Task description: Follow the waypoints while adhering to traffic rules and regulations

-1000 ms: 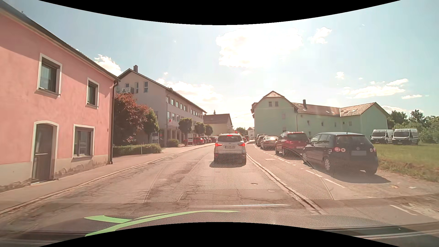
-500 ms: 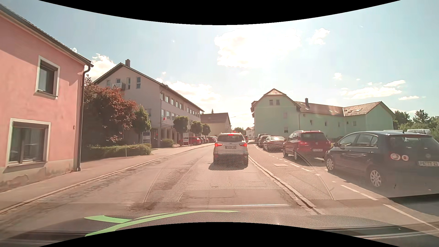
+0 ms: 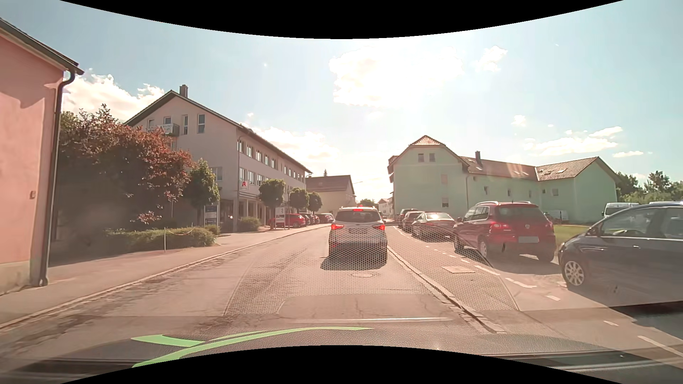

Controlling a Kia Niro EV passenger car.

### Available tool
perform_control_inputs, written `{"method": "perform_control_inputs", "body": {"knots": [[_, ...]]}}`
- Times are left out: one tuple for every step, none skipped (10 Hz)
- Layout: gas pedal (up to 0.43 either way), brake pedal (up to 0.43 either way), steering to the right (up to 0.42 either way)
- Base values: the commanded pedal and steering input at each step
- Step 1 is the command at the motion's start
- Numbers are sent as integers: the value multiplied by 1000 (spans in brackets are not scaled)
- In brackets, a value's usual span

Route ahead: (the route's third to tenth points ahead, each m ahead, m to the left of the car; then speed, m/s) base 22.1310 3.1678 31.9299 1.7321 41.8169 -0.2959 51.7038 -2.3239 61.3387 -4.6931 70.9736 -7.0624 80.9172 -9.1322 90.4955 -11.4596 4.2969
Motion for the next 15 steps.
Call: {"method": "perform_control_inputs", "body": {"knots": [[0,0,19],[0,0,19],[0,0,18],[0,0,18],[0,0,18],[0,0,18],[0,0,18],[0,0,18],[0,0,18],[0,6,17],[0,49,17],[0,73,17],[0,98,17],[0,128,16],[0,146,15]]}}
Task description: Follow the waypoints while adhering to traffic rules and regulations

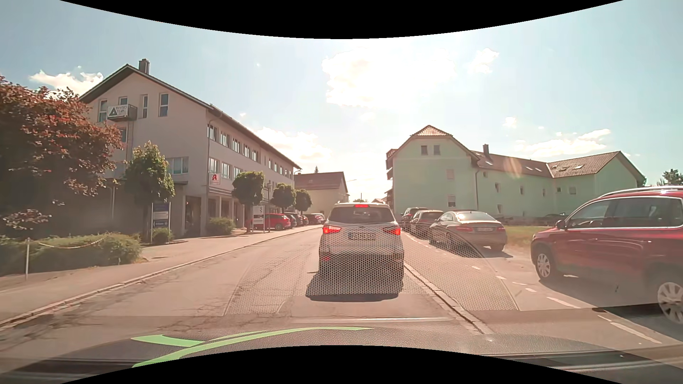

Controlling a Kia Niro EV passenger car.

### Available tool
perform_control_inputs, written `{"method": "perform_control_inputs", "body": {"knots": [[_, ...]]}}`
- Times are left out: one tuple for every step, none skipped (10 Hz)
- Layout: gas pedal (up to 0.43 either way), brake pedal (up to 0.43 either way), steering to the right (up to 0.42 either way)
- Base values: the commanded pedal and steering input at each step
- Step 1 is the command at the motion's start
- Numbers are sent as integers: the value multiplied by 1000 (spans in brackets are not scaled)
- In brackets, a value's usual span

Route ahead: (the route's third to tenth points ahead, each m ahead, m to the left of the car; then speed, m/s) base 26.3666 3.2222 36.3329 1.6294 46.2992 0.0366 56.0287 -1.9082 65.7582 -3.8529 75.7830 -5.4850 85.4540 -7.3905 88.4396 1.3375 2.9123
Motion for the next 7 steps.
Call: {"method": "perform_control_inputs", "body": {"knots": [[0,171,14],[0,201,14],[0,213,14],[0,232,14],[0,250,14],[0,250,14],[0,250,14]]}}
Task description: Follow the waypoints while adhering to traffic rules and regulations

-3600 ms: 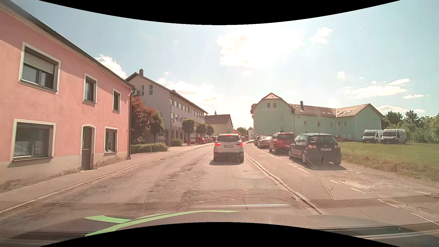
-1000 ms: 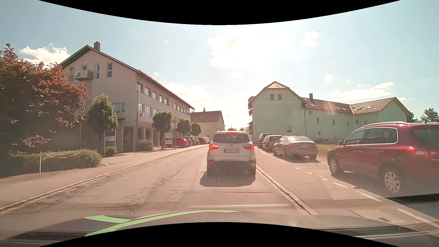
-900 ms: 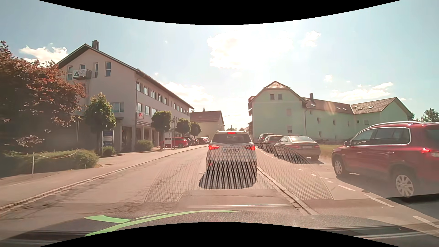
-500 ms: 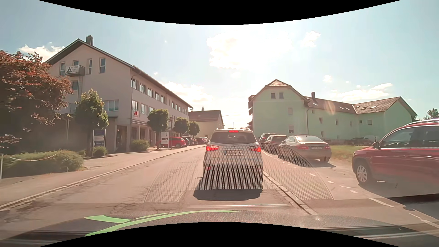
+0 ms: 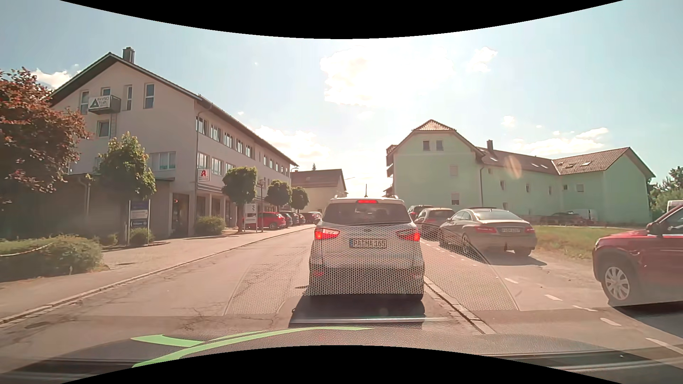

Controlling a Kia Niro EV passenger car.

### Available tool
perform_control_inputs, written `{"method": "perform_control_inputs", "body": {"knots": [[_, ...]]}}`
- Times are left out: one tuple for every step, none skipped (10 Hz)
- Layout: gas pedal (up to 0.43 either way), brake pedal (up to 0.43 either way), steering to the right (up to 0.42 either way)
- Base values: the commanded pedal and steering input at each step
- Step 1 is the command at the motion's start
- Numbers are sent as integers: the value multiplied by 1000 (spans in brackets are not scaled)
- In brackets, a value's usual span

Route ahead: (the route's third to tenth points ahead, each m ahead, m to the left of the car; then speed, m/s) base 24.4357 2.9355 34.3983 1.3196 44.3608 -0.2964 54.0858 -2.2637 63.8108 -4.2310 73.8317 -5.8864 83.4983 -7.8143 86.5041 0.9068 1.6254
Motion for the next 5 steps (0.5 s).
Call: {"method": "perform_control_inputs", "body": {"knots": [[0,256,14],[0,250,14],[0,250,13],[0,250,12],[0,250,12]]}}
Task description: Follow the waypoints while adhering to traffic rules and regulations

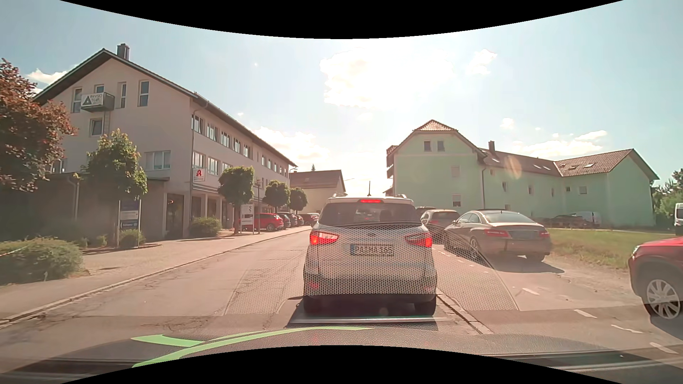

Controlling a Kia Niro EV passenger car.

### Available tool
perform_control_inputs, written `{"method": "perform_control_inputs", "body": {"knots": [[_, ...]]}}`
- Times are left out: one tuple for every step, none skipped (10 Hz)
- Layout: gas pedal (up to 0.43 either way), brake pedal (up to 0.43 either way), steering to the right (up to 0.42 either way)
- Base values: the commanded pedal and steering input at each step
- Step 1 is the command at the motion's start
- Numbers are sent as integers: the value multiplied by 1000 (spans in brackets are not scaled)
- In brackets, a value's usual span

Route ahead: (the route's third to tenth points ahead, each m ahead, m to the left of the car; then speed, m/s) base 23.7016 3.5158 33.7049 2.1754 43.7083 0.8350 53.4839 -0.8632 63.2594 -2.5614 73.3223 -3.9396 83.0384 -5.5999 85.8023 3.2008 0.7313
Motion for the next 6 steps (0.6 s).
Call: {"method": "perform_control_inputs", "body": {"knots": [[0,244,11],[0,238,10],[0,232,10],[0,226,10],[0,232,10],[0,232,10]]}}
